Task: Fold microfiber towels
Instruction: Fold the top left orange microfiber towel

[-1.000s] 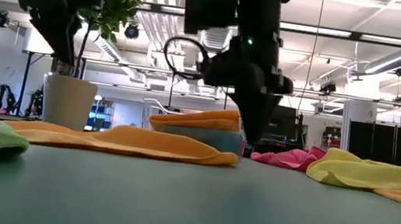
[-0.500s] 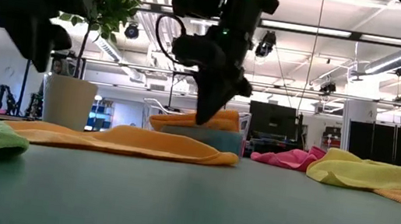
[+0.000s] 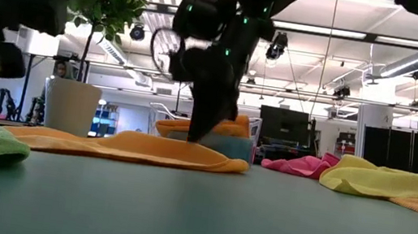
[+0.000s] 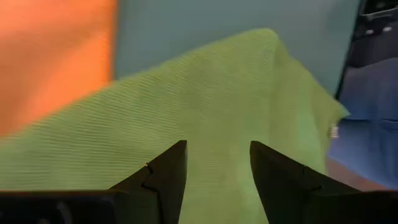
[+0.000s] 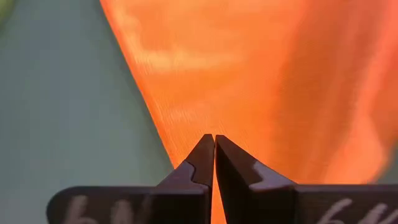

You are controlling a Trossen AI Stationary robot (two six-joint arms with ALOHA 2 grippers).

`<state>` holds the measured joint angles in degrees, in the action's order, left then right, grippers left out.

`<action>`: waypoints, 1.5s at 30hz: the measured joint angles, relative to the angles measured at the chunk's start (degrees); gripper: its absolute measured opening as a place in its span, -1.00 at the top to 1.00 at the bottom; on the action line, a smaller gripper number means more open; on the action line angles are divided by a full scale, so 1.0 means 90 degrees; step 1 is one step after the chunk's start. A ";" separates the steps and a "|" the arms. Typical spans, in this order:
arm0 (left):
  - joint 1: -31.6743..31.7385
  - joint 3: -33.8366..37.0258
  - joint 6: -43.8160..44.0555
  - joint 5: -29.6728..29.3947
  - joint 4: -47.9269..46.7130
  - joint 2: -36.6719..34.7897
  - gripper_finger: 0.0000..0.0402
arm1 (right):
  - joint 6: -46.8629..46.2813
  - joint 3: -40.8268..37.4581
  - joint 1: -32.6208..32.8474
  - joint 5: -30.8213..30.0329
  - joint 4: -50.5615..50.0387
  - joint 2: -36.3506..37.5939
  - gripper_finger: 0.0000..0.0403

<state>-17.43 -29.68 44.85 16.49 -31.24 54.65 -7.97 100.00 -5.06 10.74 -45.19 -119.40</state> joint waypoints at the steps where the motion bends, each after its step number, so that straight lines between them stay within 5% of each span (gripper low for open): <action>1: -0.0135 0.0074 0.0225 0.0000 0.0176 0.0038 0.20 | 0.0058 -0.0004 0.0000 0.0007 -0.0017 -0.0078 0.96; 12: -0.0896 0.0401 0.1873 -0.0247 0.0488 0.1379 0.20 | 0.0209 -0.0006 -0.0027 -0.0017 -0.0785 -0.0466 0.96; 18: -0.0968 0.0366 0.2570 0.0430 0.0234 0.2132 0.21 | 0.0125 -0.0012 -0.0027 -0.0014 -0.1662 -0.0449 0.96; 28: -0.0988 0.0343 0.2668 0.0797 -0.1041 0.2098 0.21 | -0.0110 -0.0043 -0.0001 -0.0062 -0.2951 -0.0450 0.96; 45: -0.0986 -0.0826 0.1506 -0.2317 -0.0984 0.0142 0.20 | 0.0322 -0.0043 0.0022 -0.0047 -0.2383 0.1306 0.96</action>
<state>-26.30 -37.11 58.41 -4.36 -40.10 55.93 -5.07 99.61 -4.86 10.31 -66.63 -107.65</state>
